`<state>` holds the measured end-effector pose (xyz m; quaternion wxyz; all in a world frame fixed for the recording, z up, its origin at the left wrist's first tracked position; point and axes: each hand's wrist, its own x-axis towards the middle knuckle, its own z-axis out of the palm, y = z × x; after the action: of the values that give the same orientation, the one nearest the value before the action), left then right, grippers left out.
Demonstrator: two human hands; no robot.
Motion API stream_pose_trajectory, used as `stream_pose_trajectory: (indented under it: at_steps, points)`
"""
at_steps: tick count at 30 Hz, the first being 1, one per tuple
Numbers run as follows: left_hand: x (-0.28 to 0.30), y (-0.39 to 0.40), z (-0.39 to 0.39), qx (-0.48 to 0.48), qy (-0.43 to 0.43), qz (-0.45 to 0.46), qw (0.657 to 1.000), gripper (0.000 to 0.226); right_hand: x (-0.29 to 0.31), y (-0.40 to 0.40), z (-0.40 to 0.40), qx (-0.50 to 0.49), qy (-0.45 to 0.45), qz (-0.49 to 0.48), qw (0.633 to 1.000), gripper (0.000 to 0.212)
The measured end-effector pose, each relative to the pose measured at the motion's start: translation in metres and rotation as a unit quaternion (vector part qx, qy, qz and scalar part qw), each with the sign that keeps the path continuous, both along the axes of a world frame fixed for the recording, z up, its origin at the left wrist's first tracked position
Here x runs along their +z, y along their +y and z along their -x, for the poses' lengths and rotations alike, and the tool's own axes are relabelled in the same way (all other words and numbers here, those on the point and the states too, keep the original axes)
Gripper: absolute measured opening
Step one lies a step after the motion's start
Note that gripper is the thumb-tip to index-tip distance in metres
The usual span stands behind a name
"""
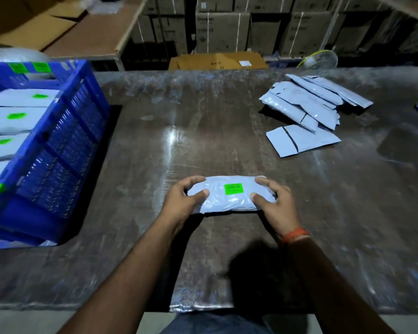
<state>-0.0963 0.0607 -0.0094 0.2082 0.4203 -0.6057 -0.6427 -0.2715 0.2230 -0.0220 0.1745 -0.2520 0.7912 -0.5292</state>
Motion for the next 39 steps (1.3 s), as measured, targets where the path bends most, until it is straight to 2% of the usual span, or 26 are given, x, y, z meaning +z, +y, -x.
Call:
stream_pose_trajectory:
  at_steps: [2, 4, 10, 22, 31, 39]
  points:
    - [0.013, 0.001, 0.001, 0.019, 0.066, -0.061, 0.996, 0.029, 0.005, -0.001, 0.007, 0.015, -0.093, 0.073, 0.993, 0.037]
    - [0.022, -0.002, 0.001, 0.034, 0.084, -0.037, 0.995, 0.026, 0.012, -0.002, 0.009, 0.034, -0.179, 0.131, 0.975, 0.037]
    - [0.054, -0.034, -0.009, 0.022, 0.053, -0.006, 0.998, 0.025, 0.047, -0.021, 0.018, 0.125, -0.245, 0.155, 0.949, 0.035]
    - [0.154, -0.115, -0.085, 0.023, 0.038, 0.088, 0.995, 0.027, 0.151, -0.113, -0.041, 0.199, -0.175, 0.187, 0.946, 0.032]
    - [0.210, -0.221, -0.202, -0.024, -0.018, 0.122, 0.992, 0.034, 0.189, -0.214, -0.150, 0.197, -0.122, 0.163, 0.959, 0.032]
    - [0.209, -0.320, -0.314, -0.001, -0.039, 0.117, 0.992, 0.035, 0.207, -0.315, -0.261, 0.213, -0.040, 0.095, 0.972, 0.029]
